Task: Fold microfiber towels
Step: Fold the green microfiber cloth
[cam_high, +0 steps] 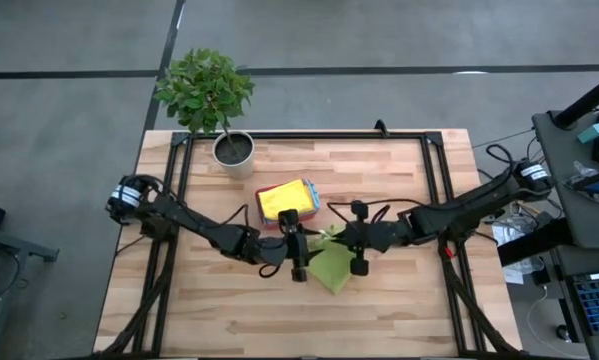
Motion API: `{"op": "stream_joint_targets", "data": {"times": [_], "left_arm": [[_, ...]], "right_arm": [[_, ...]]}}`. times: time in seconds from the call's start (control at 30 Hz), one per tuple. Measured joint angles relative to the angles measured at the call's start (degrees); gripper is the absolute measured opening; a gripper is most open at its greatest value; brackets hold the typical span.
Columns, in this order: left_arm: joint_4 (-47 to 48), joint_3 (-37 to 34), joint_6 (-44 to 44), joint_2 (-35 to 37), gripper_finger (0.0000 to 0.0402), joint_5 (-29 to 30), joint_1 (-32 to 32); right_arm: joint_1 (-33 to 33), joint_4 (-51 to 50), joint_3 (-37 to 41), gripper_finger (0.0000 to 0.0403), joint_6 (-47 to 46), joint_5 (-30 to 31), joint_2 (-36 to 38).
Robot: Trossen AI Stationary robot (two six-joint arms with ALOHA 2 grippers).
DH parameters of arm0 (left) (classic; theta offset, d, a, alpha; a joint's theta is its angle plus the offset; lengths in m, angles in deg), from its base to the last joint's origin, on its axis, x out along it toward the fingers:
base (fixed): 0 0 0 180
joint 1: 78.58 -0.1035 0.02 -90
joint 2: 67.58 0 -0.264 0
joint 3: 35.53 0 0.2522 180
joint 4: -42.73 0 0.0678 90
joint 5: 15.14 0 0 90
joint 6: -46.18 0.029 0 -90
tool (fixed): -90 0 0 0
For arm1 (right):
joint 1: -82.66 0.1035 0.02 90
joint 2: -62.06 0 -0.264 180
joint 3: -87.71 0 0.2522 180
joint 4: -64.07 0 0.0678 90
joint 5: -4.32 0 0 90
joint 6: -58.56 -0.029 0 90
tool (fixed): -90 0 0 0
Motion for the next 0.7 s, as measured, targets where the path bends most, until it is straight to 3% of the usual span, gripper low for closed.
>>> {"op": "stream_joint_targets", "data": {"times": [0.17, 0.37, 0.57, 0.7], "left_arm": [[0.2, 0.0, 0.6, -0.1, 0.0159, 0.0, 0.8], [0.7, 0.0, 1.7, -0.1, 0.0019, -0.8, 1.4], [1.8, 0.0, 1.4, -0.1, 0.0002, -1.2, 2.3], [2.1, 0.0, 1.6, 0.7, 0.0001, -3.3, 2.6]], "right_arm": [[0.0, 1.0, 0.0, 0.0009, -0.2, 0.0, -0.5], [0.0, 1.1, 0.0, 0.0009, -3.6, 1.5, -1.6], [0.0, 2.8, 0.0, 0.0015, -6.5, 1.1, -3.7], [0.0, 3.3, 0.0, 0.0049, -6.7, 0.6, -3.9]]}}
